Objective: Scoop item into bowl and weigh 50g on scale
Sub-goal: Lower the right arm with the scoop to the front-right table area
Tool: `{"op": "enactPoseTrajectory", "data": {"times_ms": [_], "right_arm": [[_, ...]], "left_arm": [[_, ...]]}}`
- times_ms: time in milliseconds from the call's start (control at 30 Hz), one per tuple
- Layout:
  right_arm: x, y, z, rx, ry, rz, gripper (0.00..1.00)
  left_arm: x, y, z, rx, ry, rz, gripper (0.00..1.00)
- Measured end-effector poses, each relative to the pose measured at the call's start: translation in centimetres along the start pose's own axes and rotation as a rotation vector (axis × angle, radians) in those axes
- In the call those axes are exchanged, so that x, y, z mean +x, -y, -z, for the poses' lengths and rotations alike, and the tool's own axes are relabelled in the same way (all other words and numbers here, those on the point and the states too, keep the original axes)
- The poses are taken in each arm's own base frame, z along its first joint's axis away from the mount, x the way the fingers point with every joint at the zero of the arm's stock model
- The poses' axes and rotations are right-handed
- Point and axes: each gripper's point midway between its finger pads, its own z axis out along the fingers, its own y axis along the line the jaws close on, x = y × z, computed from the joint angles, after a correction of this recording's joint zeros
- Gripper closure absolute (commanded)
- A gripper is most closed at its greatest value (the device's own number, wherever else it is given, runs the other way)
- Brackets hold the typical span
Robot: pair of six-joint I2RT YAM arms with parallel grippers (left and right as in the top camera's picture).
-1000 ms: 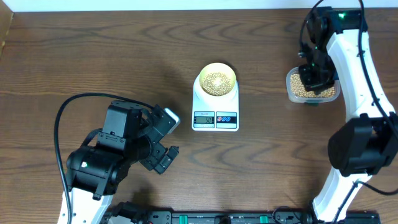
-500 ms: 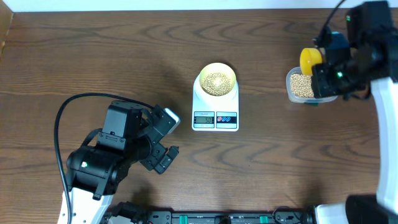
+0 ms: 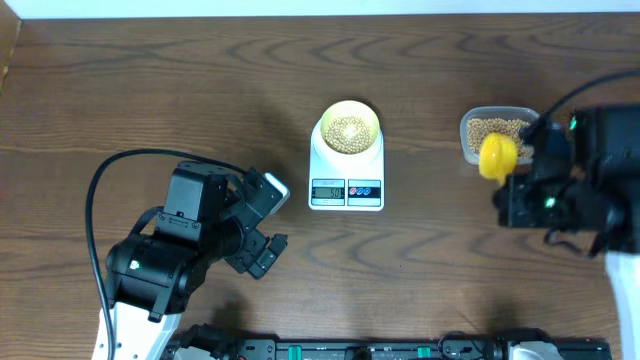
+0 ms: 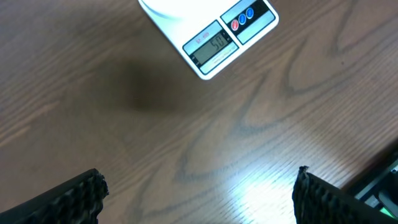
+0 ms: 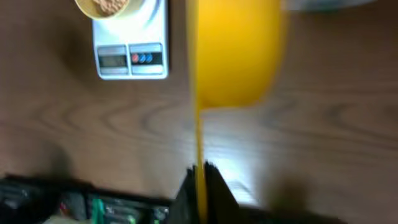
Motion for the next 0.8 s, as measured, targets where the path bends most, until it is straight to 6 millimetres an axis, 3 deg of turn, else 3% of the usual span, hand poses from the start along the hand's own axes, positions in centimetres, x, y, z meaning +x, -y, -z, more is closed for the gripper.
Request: {"op": "enactPoseTrajectory", "data": {"times_ms": [200,533,667,800], "right_arm": [[4.1,1.4,-6.6,-0.069,-0.003,-0.197,0.99],[7.6,4.7,-15.9,-0.083,0.040,-0.504,0.99],[8.6,5.9,-18.7,-0.081,0.068,-0.561,0.99],[8.9,6.3,-19.9,-0.096,0.097,-0.575,0.99]], "left_arm": [[-0.1,0.0,0.1,-0.002,0.003,0.000,0.02],[-0.2,0.0,0.2,-0.002,0.005,-0.001,0.02],[-0.2,-0.1,0.2,-0.003,0.007,-0.001,0.02],[-0.2,-0.1,0.2,-0.003,0.007,-0.001,0.02]]}}
